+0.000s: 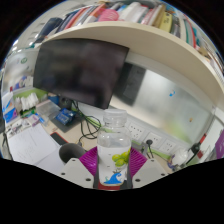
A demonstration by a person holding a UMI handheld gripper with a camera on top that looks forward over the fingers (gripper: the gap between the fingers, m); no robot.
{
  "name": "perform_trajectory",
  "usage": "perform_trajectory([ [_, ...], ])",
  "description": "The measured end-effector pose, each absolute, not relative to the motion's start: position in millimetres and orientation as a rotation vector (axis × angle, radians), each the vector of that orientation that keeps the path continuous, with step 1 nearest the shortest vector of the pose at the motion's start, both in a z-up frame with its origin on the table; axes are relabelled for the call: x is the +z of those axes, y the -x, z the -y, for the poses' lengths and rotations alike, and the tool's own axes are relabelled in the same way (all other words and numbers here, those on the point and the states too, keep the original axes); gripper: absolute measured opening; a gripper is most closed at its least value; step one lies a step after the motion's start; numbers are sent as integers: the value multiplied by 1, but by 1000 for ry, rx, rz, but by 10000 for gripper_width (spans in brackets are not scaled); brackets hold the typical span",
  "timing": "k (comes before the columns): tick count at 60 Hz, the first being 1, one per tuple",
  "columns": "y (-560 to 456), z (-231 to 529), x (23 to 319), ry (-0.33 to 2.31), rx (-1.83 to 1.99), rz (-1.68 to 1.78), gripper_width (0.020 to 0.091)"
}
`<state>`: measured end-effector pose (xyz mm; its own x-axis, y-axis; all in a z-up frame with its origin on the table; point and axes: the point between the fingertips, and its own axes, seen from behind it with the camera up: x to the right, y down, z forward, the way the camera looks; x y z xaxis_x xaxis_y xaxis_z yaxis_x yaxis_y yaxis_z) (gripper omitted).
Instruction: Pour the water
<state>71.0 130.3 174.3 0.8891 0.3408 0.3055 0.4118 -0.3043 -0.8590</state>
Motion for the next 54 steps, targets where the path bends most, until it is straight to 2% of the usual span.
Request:
perform_trajectory([
  [8, -75, -137, 155, 1906, 96, 363, 387],
  [32, -116, -157, 74, 1911, 173, 256, 388],
  [43, -117, -152, 78, 1849, 158, 243, 391],
  [48, -117, -150, 79, 1835, 146, 234, 430],
  [54, -117, -148, 79, 1838, 144, 231, 516],
])
